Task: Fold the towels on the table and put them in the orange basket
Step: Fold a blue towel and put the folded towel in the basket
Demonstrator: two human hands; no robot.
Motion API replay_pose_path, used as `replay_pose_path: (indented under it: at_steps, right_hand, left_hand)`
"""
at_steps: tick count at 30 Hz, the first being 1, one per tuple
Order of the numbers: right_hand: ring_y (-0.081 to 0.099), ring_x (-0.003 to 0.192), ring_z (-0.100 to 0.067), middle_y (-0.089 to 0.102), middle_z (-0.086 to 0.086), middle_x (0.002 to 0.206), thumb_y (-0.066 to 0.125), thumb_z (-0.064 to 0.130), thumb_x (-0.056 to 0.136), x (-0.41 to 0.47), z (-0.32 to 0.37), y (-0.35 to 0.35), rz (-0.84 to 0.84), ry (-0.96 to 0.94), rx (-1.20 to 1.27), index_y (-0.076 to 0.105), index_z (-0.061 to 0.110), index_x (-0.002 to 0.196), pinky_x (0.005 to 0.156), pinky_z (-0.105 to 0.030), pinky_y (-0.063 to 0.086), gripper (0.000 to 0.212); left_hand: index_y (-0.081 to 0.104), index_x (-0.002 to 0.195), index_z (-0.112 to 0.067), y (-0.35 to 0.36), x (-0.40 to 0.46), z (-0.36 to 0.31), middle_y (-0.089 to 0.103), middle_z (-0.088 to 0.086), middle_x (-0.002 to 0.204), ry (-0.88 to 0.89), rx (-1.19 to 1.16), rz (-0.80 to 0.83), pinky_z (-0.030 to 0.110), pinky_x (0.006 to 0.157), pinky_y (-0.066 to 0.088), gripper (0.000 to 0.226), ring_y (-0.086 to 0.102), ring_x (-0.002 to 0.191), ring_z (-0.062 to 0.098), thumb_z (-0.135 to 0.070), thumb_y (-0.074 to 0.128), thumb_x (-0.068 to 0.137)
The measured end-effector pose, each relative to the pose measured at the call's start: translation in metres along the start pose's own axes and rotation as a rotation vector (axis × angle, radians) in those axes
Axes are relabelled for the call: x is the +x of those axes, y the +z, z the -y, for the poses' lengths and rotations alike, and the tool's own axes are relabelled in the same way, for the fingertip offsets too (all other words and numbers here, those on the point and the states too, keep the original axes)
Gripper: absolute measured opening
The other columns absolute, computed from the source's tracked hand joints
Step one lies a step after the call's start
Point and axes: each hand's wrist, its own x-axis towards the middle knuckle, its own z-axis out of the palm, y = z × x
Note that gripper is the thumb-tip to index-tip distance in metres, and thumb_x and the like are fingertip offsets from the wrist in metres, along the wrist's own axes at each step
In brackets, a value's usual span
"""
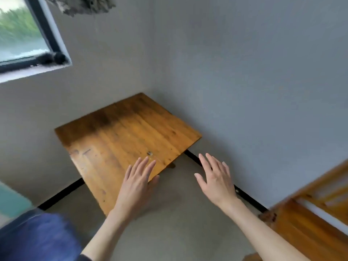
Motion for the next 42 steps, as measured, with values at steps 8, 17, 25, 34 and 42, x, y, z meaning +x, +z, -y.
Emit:
replay_pose_path:
  at_steps: [8, 17, 25, 34, 42]
  right_hand:
    - [0.06, 0.112, -0.029, 0.06, -0.012, 0.126, 0.035, 0.048, 0.085, -0.114, -0.093, -0.052, -0.065, 0.475, -0.137, 0.052, 0.014, 0.13, 0.089, -0.049, 0.049, 0.059]
    - [0.048, 0.126, -0.031, 0.046, -0.013, 0.141, 0.05, 0.044, 0.09, -0.291, -0.168, -0.125, -0.169, 0.909, -0.231, 0.037, 0.014, 0.141, 0.099, -0.052, 0.042, 0.061]
    - [0.057, 0.114, -0.033, 0.057, -0.016, 0.128, 0.049, 0.043, 0.082, -0.458, -0.246, -0.199, -0.192, 1.162, -0.287, 0.049, 0.011, 0.132, 0.085, -0.05, 0.052, 0.059]
    - [0.063, 0.102, -0.034, 0.06, -0.018, 0.122, 0.078, 0.028, 0.072, -0.586, -0.332, -0.253, -0.245, 1.279, -0.323, 0.056, 0.009, 0.124, 0.078, -0.048, 0.053, 0.059]
    - [0.054, 0.117, -0.032, 0.053, -0.016, 0.133, 0.067, 0.031, 0.083, -0.641, -0.449, -0.261, -0.187, 1.356, -0.26, 0.05, 0.009, 0.132, 0.09, -0.047, 0.047, 0.056]
  left_hand:
    - [0.052, 0.132, -0.014, 0.03, 0.04, -0.122, 0.049, 0.01, 0.139, 0.443, -0.109, 0.123, 0.047, 0.107, 0.029, 0.058, 0.038, 0.134, 0.029, -0.047, 0.029, 0.089]
    - [0.048, 0.133, -0.017, 0.077, -0.01, -0.296, 0.05, 0.008, 0.138, 0.888, -0.162, 0.309, 0.046, 0.106, 0.033, 0.074, 0.04, 0.133, 0.03, -0.061, 0.004, 0.092]
    - [0.023, 0.146, -0.026, 0.125, -0.115, -0.484, 0.023, -0.001, 0.155, 1.108, -0.193, 0.442, 0.035, 0.115, 0.009, 0.089, 0.011, 0.145, 0.019, -0.069, -0.012, 0.077]
    - [0.017, 0.148, -0.028, 0.176, -0.221, -0.642, 0.016, -0.003, 0.156, 1.254, -0.145, 0.561, 0.036, 0.119, 0.005, 0.105, 0.003, 0.145, 0.017, -0.075, -0.027, 0.064]
    - [0.016, 0.148, -0.026, 0.239, -0.235, -0.771, 0.014, -0.002, 0.157, 1.264, -0.07, 0.628, 0.034, 0.117, 0.004, 0.054, 0.004, 0.145, 0.018, -0.044, 0.027, 0.098]
